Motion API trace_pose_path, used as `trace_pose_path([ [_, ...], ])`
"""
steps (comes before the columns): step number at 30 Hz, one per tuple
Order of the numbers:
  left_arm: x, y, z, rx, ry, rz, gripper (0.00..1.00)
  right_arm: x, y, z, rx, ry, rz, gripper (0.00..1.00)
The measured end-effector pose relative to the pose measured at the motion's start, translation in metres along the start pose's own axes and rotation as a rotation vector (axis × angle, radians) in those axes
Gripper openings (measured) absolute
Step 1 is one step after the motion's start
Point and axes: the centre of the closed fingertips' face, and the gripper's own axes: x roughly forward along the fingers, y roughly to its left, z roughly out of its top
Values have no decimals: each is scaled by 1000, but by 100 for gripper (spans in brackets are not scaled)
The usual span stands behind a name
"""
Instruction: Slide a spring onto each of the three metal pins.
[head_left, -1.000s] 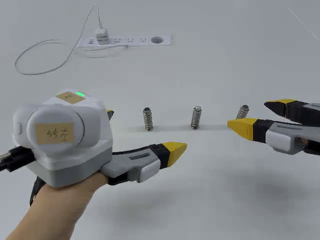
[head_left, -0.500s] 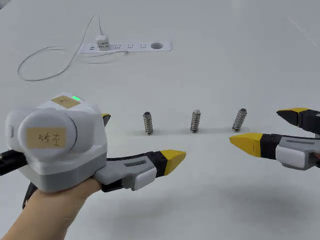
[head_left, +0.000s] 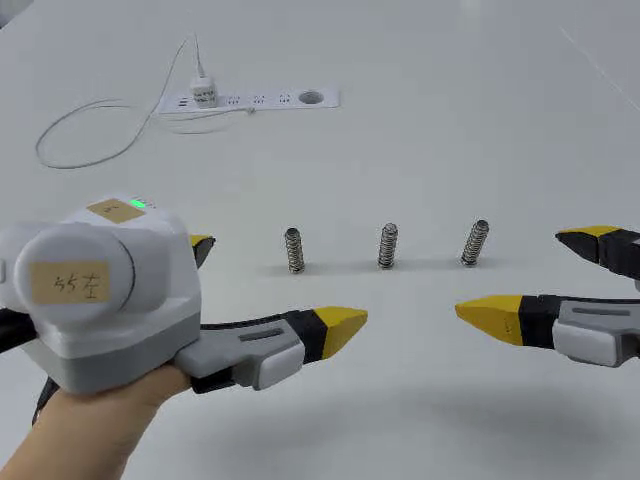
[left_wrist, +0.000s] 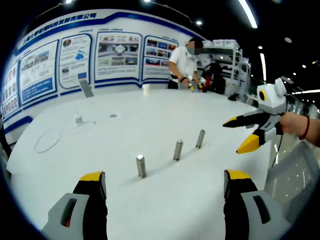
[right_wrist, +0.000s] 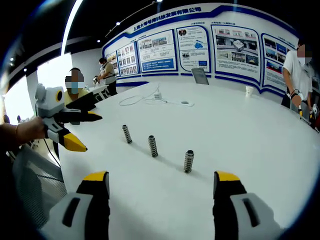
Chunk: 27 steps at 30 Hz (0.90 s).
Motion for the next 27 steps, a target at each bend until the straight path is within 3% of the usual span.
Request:
trace_pose_path([
  [5,-3,1,-3,8,6,6,100,1,3,0,14,-1,10,87],
  [9,-6,0,3,11,-29,8,100,1,5,-1,14,2,14,87],
  [27,-8,5,-4,14,10,15,100,-1,5,6,22,-15,10,87],
])
